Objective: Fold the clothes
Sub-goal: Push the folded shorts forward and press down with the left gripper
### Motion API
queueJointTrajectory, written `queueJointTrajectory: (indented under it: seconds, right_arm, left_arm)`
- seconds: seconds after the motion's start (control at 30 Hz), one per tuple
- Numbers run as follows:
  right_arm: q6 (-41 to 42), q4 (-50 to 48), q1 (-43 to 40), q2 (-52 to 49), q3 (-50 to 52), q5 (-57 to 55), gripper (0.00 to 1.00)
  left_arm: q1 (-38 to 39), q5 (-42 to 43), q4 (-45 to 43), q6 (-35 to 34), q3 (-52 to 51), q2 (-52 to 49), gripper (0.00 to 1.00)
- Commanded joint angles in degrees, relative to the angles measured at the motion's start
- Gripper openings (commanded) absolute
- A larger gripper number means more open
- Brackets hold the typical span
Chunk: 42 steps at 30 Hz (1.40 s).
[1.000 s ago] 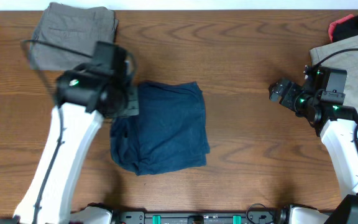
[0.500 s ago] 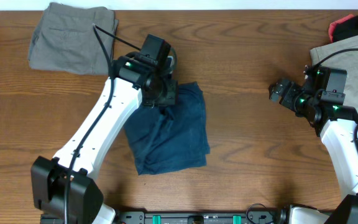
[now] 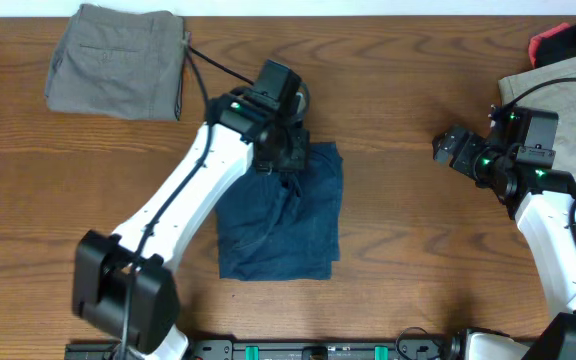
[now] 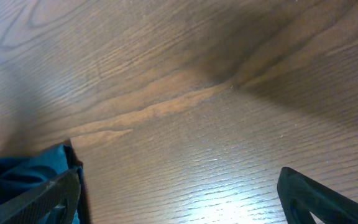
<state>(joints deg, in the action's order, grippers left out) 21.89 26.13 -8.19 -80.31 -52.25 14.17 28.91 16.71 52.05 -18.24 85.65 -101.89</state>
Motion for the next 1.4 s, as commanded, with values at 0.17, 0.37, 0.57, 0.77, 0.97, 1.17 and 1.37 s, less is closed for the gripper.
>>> queueJointTrajectory:
  seconds: [0.17,0.37,0.57,0.77,0.97,1.17,1.37]
  right_arm:
    - [-0.1,0.1,0.0,-0.5,-1.0,0.2,0.99]
    - [-0.1,0.1,0.0,-0.5,-1.0,0.2,0.99]
    - [-0.1,0.1,0.0,-0.5,-1.0,0.2,0.99]
    - [-0.1,0.1,0.0,-0.5,-1.0,0.2,0.99]
    - [-0.1,0.1,0.0,-0.5,-1.0,0.2,0.99]
    - [-0.1,0.1,0.0,-0.5,-1.0,0.2,0.99]
    - [-0.1,0.1,0.0,-0.5,-1.0,0.2,0.99]
  left_arm:
    - [2.3,4.2,1.6,0.4,0.0,-2.0,0.06]
    - [4.8,5.0,1.6,0.1,0.0,-2.1,0.06]
    - [7.2,5.0,1.6,-1.2,-0.1,-2.3,0.06]
    - [9.7,5.2,1.6,-1.6,-2.4,-2.3,0.06]
    - [11.9,7.1,1.4,-1.8,-6.8,-2.3,0.06]
    - [13.4,10.6,-2.2,-2.0,-11.1,-2.3,0.06]
    - [14.6,12.1,-2.7,-2.0,-14.0,-2.3,0.06]
